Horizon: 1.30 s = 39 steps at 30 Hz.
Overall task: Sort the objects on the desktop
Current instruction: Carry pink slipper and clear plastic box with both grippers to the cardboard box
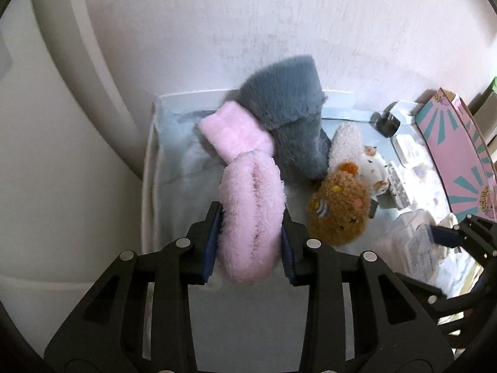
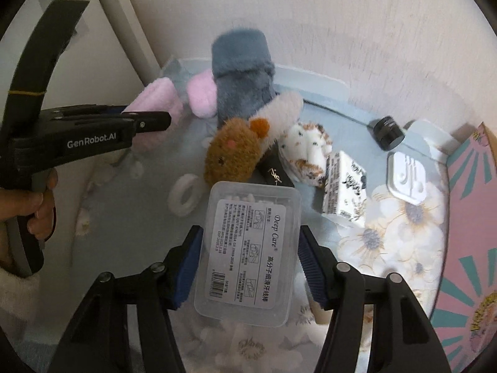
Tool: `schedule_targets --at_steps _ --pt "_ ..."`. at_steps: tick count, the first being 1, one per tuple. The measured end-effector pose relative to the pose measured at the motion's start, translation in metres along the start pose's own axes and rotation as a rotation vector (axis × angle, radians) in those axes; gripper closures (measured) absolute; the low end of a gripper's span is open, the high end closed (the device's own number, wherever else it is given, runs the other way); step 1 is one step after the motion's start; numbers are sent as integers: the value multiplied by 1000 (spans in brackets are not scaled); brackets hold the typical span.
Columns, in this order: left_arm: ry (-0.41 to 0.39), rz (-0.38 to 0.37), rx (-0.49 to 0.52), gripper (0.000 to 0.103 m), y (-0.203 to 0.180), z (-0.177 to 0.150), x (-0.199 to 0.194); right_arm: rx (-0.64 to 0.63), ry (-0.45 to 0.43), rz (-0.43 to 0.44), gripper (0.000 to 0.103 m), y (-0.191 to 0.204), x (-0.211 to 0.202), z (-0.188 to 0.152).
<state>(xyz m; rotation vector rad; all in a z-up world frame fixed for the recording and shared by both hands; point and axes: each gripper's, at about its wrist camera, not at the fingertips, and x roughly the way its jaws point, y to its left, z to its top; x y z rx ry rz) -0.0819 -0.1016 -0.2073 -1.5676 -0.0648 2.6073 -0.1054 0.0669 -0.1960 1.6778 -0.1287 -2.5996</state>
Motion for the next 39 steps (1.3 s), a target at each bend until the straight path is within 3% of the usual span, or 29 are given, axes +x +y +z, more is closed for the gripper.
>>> schedule_targets --at_steps 8,15,21,39 --pt "-13 -10 -24 72 -10 12 -41 13 -37 26 47 7 -36 10" --pt "-56 -49 12 72 -37 36 -69 69 -91 33 47 -20 -79 19" --pt "-101 -78 40 72 -65 50 -81 116 -194 -3 47 -48 -112 19" --pt "-149 -213 260 72 -186 105 -88 329 -294 -139 47 -144 -163 -17"
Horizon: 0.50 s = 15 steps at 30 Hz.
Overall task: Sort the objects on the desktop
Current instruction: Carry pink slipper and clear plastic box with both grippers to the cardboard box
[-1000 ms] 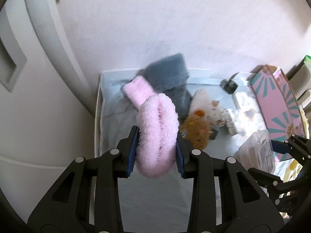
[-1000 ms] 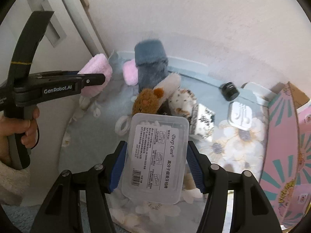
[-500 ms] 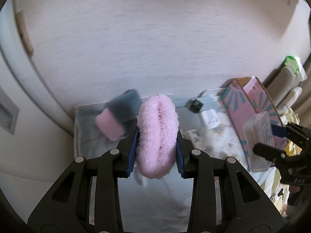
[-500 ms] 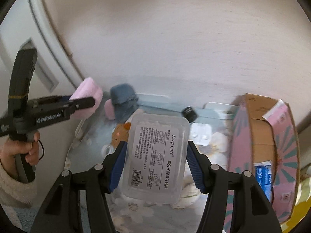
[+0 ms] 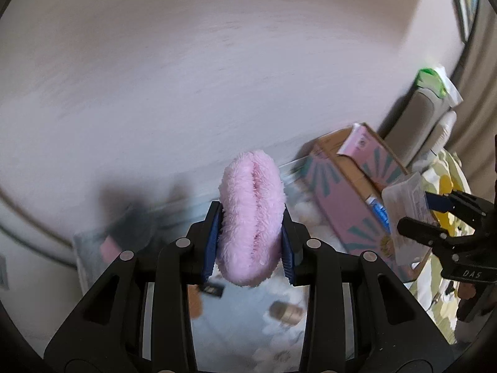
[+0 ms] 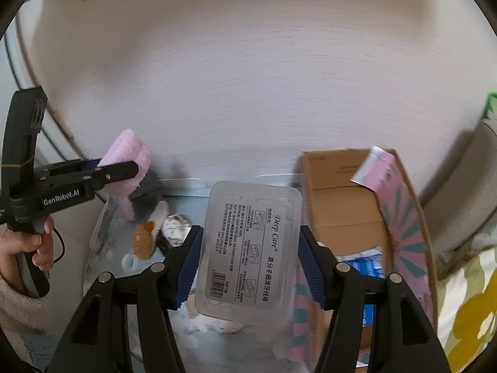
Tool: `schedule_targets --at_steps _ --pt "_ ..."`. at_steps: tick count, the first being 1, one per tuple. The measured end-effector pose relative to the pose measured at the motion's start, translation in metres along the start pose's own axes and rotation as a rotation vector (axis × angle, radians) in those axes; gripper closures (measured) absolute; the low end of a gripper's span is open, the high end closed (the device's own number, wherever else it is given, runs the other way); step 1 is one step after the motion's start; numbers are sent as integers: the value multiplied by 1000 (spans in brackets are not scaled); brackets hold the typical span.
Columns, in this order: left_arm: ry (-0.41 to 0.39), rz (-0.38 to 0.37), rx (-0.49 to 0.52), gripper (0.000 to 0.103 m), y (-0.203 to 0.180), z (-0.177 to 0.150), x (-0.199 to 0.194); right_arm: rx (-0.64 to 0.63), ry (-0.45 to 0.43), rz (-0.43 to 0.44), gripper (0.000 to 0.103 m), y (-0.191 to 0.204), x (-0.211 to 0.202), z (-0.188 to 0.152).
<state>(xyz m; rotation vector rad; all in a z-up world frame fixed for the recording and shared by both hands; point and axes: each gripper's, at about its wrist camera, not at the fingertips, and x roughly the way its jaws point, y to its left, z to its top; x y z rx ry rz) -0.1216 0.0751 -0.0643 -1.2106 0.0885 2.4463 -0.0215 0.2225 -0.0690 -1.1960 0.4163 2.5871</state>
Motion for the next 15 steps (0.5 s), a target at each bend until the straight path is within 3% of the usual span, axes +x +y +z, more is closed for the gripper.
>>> schedule_targets --at_steps 15 --pt "76 -163 175 72 -125 55 67 140 53 -77 47 -88 1 -20"
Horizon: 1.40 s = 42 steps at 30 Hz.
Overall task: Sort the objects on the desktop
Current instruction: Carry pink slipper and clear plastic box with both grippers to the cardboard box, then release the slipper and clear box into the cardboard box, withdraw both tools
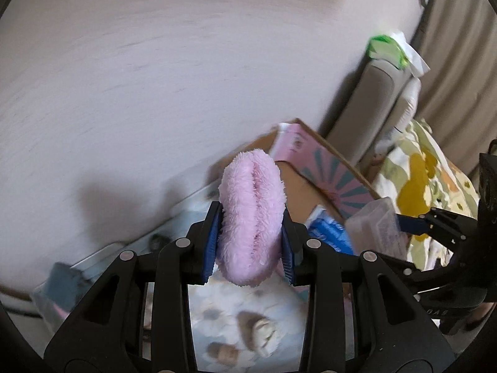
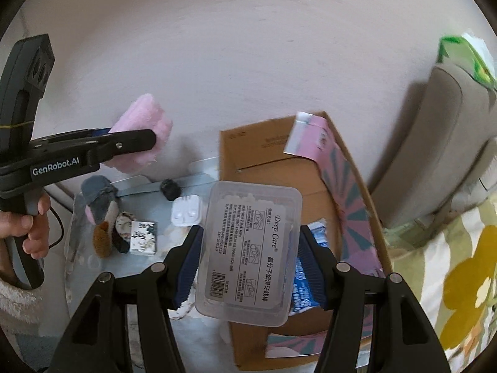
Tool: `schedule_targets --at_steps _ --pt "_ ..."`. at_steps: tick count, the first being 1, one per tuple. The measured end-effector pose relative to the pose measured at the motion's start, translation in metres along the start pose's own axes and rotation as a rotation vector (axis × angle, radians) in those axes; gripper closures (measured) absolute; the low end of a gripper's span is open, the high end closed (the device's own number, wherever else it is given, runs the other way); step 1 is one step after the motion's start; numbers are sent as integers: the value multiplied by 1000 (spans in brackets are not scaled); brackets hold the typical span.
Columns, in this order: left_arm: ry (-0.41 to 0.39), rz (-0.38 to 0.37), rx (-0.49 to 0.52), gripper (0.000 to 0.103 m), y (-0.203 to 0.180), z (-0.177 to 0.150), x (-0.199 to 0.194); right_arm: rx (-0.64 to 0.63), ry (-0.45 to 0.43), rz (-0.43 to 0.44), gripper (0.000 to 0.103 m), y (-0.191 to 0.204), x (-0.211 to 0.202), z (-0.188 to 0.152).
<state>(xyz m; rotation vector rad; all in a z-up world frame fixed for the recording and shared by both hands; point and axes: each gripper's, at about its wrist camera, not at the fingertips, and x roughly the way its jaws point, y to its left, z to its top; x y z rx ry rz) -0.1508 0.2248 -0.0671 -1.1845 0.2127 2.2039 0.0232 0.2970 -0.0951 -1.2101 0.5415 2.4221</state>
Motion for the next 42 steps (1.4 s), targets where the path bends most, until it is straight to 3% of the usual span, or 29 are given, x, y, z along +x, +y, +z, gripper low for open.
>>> schedule_targets --at_steps 10,21,37,38,39,40,42 --pt "109 -14 79 72 -50 17 78 41 56 17 47 -41 19 -9" --pt "238 2 123 72 -80 11 151 13 143 33 47 -47 53 -26" --pt "265 15 114 68 -81 6 157 -4 169 21 46 -47 60 -24" --pt "262 9 111 58 -82 6 157 -2 169 24 40 -47 59 -24" --pt "260 3 110 24 -84 6 156 -2 163 25 29 -46 60 -22" --pt "256 3 115 2 -87 7 156 -4 147 24 23 -45 57 -21" --pt "228 17 137 0 -91 8 153 -8 111 13 14 -44 50 -20"
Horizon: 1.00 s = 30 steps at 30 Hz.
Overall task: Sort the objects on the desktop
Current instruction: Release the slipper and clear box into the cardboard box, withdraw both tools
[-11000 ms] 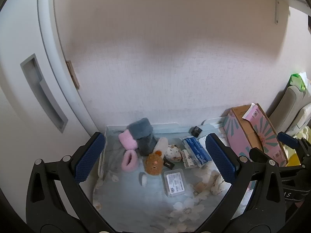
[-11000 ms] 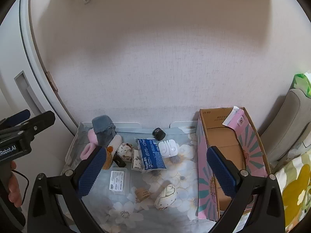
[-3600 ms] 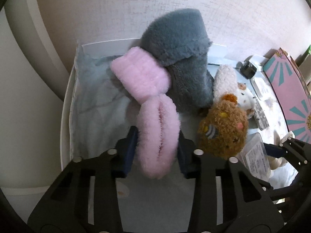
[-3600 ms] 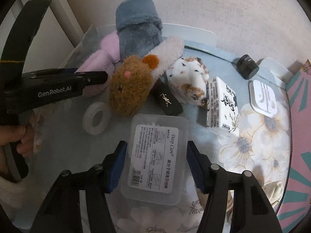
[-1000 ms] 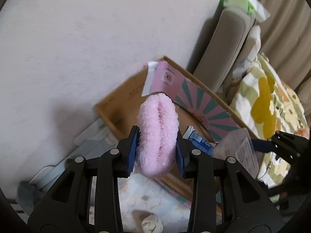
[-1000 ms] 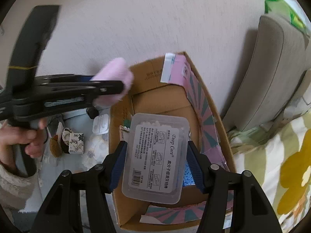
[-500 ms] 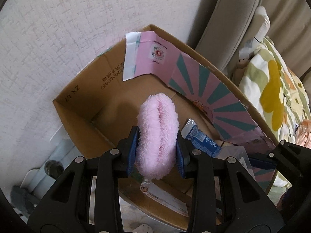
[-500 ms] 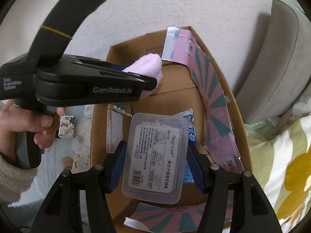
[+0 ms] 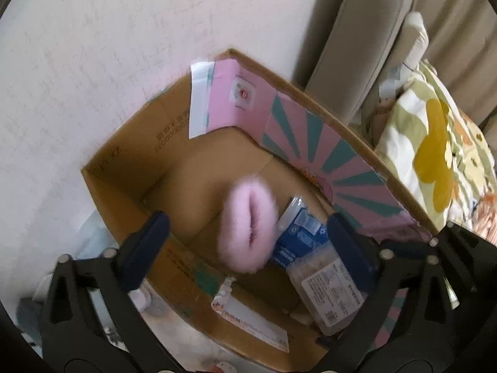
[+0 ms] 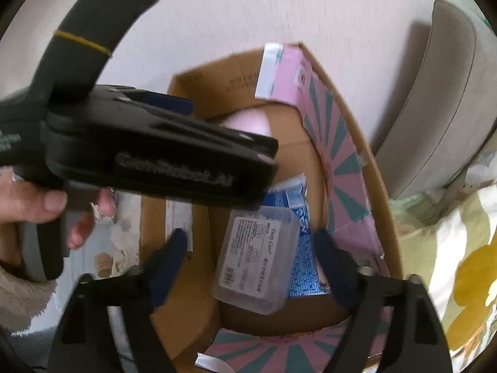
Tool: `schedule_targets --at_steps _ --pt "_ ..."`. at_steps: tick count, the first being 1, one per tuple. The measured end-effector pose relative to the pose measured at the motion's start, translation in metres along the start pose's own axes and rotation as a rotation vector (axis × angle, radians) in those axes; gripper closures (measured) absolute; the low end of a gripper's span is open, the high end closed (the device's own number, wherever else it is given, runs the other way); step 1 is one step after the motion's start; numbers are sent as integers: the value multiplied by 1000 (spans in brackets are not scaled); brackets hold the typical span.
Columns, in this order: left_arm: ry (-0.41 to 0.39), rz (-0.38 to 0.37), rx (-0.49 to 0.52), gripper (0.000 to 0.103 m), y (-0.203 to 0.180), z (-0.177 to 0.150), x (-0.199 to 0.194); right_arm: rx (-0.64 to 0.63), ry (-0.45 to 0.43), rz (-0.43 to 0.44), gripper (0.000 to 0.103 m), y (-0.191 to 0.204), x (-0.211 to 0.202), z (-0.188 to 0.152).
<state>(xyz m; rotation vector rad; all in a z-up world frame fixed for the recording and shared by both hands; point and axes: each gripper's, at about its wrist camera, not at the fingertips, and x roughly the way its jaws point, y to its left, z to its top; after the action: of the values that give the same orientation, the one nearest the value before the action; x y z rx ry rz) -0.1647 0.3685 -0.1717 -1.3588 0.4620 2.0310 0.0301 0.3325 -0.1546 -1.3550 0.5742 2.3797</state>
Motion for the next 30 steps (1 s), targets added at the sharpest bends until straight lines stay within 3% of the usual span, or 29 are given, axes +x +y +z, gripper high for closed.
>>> schedule_targets --at_steps 2,13,20,24,30 --pt "-8 19 23 0 -4 2 -3 2 -21 -18 8 1 -6 0" --pt "-59 73 43 0 -1 -4 -43 -13 -49 -88 8 9 -24 -2" --pt "-112 59 34 0 11 -17 -80 -34 -55 -106 8 26 -43 -1" --pt "-175 13 -3 0 21 -29 -107 20 -43 -42 8 26 -50 -4" --pt "-256 42 -57 0 47 -55 -154 26 -92 -25 8 45 -62 -1"
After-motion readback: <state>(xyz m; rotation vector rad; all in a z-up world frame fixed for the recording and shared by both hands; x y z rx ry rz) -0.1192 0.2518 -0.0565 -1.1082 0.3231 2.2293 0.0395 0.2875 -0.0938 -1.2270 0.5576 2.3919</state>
